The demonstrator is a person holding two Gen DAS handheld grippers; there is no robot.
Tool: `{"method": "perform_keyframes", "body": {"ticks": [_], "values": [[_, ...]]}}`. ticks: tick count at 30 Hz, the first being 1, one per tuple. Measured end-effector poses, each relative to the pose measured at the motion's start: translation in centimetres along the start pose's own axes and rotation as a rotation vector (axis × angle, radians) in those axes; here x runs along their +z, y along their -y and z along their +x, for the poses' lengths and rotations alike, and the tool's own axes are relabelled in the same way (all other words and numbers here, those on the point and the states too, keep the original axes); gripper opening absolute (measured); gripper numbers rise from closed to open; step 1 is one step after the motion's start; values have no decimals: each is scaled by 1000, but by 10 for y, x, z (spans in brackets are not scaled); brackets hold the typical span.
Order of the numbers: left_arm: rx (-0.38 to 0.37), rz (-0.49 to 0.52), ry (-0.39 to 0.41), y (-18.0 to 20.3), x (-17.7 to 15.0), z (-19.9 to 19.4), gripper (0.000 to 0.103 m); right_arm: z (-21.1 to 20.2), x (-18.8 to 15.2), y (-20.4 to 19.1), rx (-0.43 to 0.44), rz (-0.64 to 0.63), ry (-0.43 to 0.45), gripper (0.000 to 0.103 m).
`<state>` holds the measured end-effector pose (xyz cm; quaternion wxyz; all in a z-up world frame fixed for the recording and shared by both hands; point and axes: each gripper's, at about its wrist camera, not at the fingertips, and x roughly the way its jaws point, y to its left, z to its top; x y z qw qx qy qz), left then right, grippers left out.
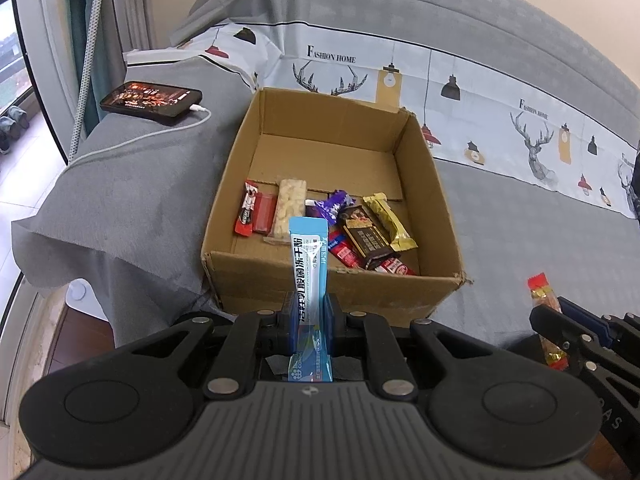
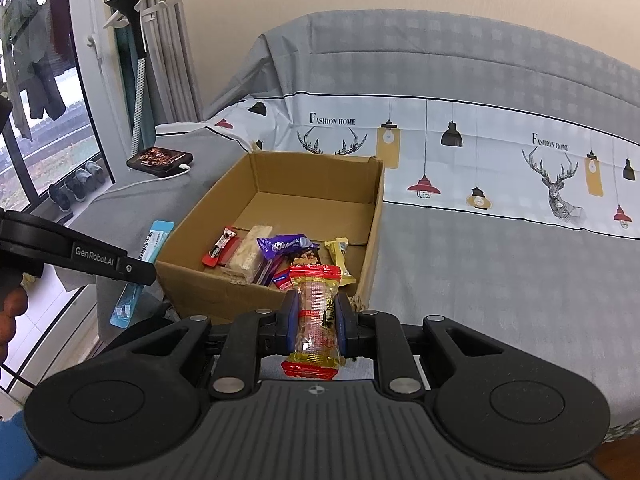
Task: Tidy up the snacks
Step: 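Carry the blue stick and orange candy over the box, then open both tools to drop the blue stick and orange candy into the box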
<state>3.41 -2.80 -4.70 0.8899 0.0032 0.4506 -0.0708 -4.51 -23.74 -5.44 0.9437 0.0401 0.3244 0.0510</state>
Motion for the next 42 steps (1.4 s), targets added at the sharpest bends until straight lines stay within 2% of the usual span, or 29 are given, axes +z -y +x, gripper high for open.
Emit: {"method": "perform_keyframes", "body": {"ticks": [10,21,30,38,40,42], "values": [[-2,-8,-1,-13,28,15,14,23,21,-1,12,-6,-14,20],[15,20,-13,-16,69,47,14,71,52,0,41,-10,-25,20],[39,54,-23,-9,110,89,14,126,78,7,57,2,-32,18],[63,82,-71,-8,130,143,17,179,94,14,58,12,-57,17],[63,92,-87,-8,133,158,28,187,97,17,50,25,-57,17],[64,97,-127,-9,135,174,99,194,99,21,43,42,-64,18]]}}
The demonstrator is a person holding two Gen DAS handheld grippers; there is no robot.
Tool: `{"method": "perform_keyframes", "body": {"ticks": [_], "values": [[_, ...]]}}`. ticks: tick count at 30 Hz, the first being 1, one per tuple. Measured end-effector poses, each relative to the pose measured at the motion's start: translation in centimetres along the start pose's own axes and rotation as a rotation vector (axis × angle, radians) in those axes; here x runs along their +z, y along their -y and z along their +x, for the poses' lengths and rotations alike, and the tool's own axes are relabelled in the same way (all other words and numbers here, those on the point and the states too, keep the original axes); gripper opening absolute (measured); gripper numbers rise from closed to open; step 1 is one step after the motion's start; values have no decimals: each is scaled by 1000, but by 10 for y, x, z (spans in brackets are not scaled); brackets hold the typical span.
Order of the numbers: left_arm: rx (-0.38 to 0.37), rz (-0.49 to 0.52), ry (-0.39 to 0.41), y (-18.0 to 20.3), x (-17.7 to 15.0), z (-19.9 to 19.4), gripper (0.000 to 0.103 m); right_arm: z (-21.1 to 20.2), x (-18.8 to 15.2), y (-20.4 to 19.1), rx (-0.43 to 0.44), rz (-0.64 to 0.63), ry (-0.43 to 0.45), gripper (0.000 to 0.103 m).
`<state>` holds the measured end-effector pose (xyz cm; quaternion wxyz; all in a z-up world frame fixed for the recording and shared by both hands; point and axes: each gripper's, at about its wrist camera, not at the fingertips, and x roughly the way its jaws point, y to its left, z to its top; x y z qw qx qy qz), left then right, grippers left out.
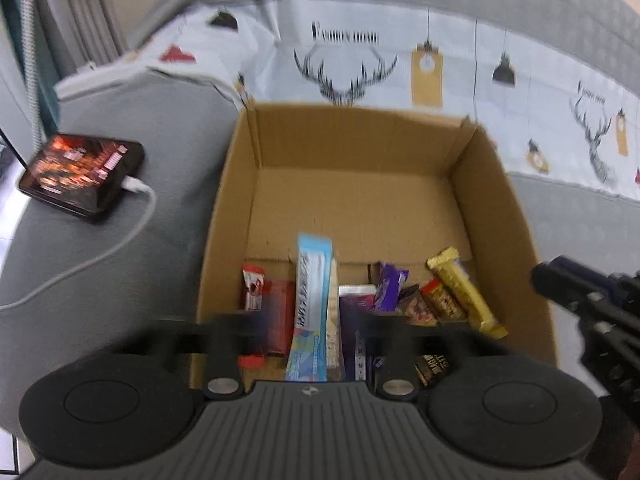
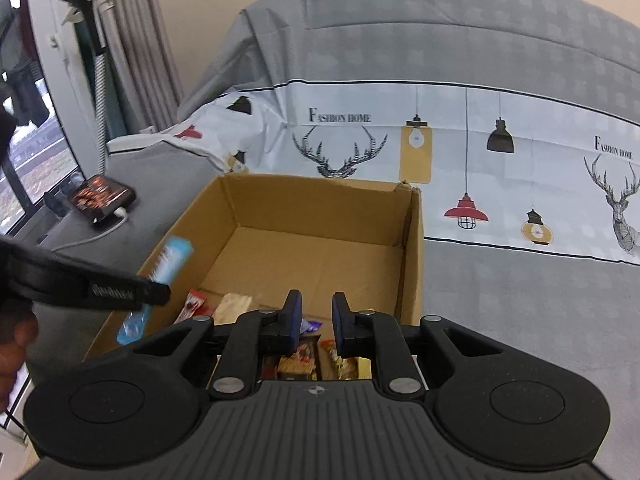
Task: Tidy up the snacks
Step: 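Open both tools to drop the blue stick and orange candy into the box, then withdraw both tools from the box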
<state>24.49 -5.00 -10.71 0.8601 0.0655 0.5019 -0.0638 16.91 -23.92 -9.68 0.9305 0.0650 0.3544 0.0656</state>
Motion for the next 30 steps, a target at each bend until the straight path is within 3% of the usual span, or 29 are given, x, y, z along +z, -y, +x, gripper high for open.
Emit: {"method": "perform_keyframes", "body": {"ticks": [1,5,7,9,14,20,30], "values": [[6,-7,-7,0,0,6,102,3,-1,3,-1,10,-10,19],[28,6,-27,2,-3,16,103,15,-9,9,-8,38,-76,50],[30,8,-50,1,-8,17,103,17,-12,8,-1,51,-97,57],[34,-4,-63,-1,-15,14,103,15,-15,6,5,62,-108,72],[34,-35,-74,-4,-35,-6,103,-7,-23,-3,-2,66,-100,93],[41,-45,-42,-5,-63,-44,103,-48,-42,-13,-30,56,-61,102],[74,-29,54,4,-115,-98,103,-109,-86,-35,-132,-14,30,102]]}}
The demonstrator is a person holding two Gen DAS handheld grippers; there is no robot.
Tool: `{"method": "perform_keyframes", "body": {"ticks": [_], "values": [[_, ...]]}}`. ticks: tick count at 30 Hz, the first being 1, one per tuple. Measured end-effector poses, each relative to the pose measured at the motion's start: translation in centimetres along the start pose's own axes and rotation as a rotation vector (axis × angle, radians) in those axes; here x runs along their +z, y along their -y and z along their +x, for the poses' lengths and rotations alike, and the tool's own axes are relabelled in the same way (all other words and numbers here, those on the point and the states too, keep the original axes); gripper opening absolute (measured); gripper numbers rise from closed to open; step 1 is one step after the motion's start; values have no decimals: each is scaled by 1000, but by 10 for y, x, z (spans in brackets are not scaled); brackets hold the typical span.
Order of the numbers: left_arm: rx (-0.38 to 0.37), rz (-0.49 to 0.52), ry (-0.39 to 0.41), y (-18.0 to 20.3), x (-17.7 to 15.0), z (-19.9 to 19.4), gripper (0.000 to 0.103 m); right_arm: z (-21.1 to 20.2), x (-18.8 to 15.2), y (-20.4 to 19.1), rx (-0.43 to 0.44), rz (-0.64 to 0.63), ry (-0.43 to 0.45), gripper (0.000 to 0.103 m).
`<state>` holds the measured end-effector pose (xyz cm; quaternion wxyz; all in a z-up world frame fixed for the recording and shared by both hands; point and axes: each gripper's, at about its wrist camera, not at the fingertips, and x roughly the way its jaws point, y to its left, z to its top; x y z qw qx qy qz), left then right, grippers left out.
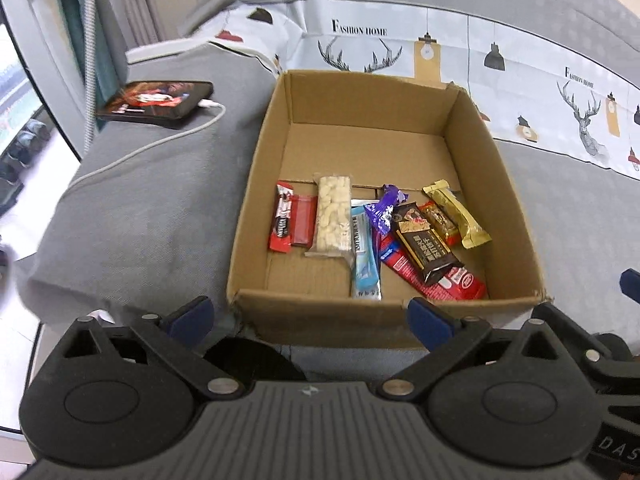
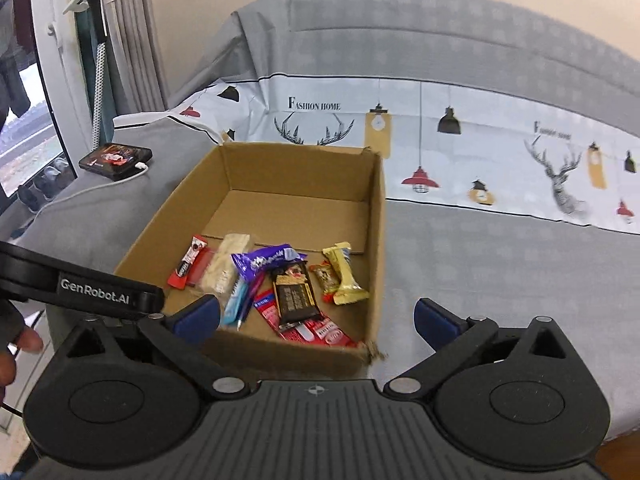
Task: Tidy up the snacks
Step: 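Withdraw both tools from the box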
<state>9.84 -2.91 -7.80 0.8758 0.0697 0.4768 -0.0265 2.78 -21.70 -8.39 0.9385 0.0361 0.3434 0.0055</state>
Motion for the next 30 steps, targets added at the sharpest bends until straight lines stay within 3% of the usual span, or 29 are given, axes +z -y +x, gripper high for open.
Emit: {"method": "perform_keyframes", "body": {"ticks": [5,11,16,20,30], "values": [[27,44,27,8,-17,-19,103,-21,-10,2,-17,19,28,102],[48,-10,66,5,-30,-39,103,-42,-18,0,-16,4,66,102],[80,9,68,7,-36,-52,103,-57,-22,1,-14,4,92,102],[92,9,118,7,-43,-63,103,-65,-25,1,-10,7,111,102],[78,11,129,9,-49,-73,103,-77,-29,1,-8,2,138,102]]}}
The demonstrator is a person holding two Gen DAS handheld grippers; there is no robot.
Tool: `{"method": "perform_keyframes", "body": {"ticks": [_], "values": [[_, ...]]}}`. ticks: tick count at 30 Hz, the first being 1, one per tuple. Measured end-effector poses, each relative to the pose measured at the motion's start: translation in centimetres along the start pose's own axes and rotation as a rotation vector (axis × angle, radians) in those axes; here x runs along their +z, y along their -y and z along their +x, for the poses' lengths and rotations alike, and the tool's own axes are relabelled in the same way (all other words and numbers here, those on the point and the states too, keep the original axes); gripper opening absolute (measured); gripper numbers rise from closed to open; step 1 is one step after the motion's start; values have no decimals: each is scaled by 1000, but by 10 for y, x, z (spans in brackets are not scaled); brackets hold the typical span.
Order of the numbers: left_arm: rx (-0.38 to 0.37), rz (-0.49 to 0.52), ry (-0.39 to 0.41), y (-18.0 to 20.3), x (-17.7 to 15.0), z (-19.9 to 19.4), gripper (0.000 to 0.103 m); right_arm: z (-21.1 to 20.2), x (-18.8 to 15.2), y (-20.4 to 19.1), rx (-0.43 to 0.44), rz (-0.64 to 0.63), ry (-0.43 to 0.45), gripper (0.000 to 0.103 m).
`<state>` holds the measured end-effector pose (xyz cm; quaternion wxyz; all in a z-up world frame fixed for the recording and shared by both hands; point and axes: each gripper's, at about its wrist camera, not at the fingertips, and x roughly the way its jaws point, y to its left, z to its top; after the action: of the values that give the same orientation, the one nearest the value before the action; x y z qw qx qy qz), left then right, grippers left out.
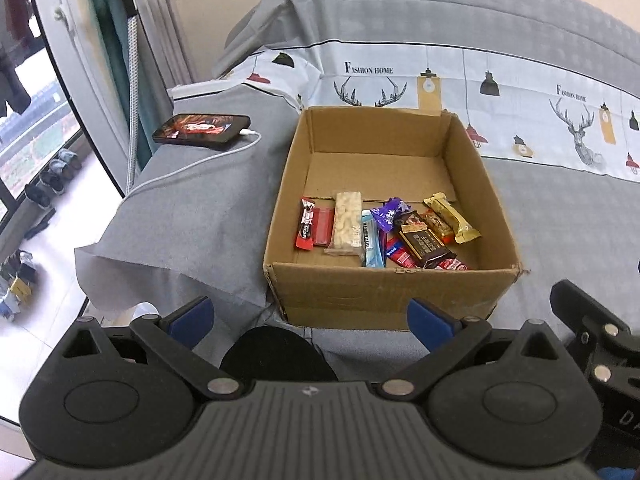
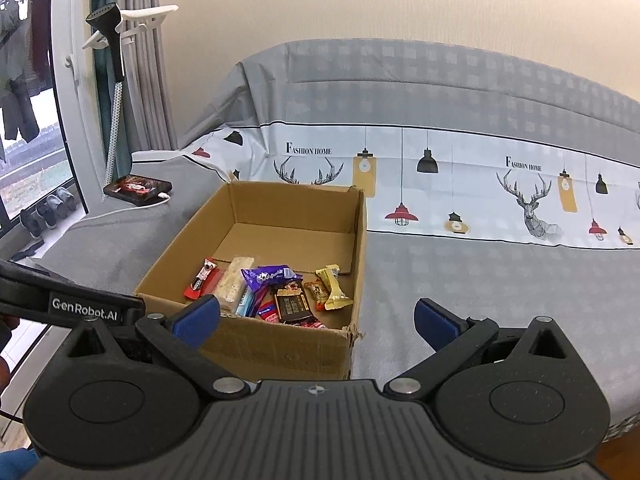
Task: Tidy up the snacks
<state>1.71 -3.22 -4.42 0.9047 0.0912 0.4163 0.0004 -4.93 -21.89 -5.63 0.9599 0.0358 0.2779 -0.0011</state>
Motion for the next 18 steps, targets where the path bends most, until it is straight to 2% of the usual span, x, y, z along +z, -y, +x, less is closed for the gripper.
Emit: {"method": "perform_keyframes", "body": {"ticks": [18], "values": [[-4,10,1,1,-1,-1,103,-1,0,-2,6,-5,-3,102]]}}
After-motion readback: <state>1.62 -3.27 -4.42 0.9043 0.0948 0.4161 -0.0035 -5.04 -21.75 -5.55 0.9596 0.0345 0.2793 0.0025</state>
